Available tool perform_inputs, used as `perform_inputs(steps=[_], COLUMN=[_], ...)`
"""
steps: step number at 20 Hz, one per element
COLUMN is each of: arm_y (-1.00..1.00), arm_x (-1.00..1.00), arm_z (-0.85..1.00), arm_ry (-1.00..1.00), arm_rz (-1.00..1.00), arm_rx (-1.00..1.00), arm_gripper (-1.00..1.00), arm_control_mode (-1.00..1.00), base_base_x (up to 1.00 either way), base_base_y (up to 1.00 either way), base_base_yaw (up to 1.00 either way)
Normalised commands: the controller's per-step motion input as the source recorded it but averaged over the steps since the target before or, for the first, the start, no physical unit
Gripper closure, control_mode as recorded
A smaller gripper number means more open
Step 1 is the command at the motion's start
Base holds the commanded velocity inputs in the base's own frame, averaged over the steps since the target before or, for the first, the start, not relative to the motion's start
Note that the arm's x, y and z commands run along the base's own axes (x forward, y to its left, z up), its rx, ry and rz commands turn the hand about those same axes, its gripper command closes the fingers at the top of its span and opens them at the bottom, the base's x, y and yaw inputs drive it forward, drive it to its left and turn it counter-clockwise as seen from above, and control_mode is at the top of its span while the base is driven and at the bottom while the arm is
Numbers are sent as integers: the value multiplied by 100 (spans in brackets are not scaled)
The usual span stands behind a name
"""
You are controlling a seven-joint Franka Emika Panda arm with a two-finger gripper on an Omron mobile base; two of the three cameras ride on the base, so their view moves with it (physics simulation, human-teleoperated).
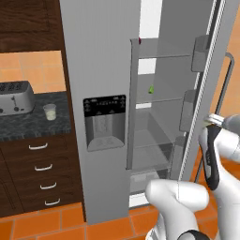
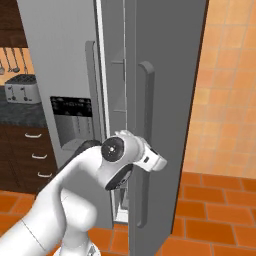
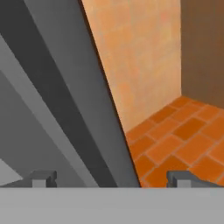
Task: Grab a lemon wedge from the fridge and one ice cube from the ice bowl, and put them in the glass of lemonade.
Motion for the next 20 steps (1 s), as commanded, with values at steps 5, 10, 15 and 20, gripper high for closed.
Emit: perform_inputs(steps=[5,10,15,20], arm_y=[-75,-91,-11,79], arm_x=[-100,-100,-100,-92], arm_z=[46,64,100,78], arm_ry=[-3,0,0,3], arm_rz=[35,25,26,7], arm_rx=[-9,-12,-12,-37], arm_gripper=[-100,-100,-100,-100], arm_control_mode=[-100,-100,-100,-100], base_base_x=[0,0,0,0], base_base_y=[0,0,0,0], base_base_yaw=[0,0,0,0])
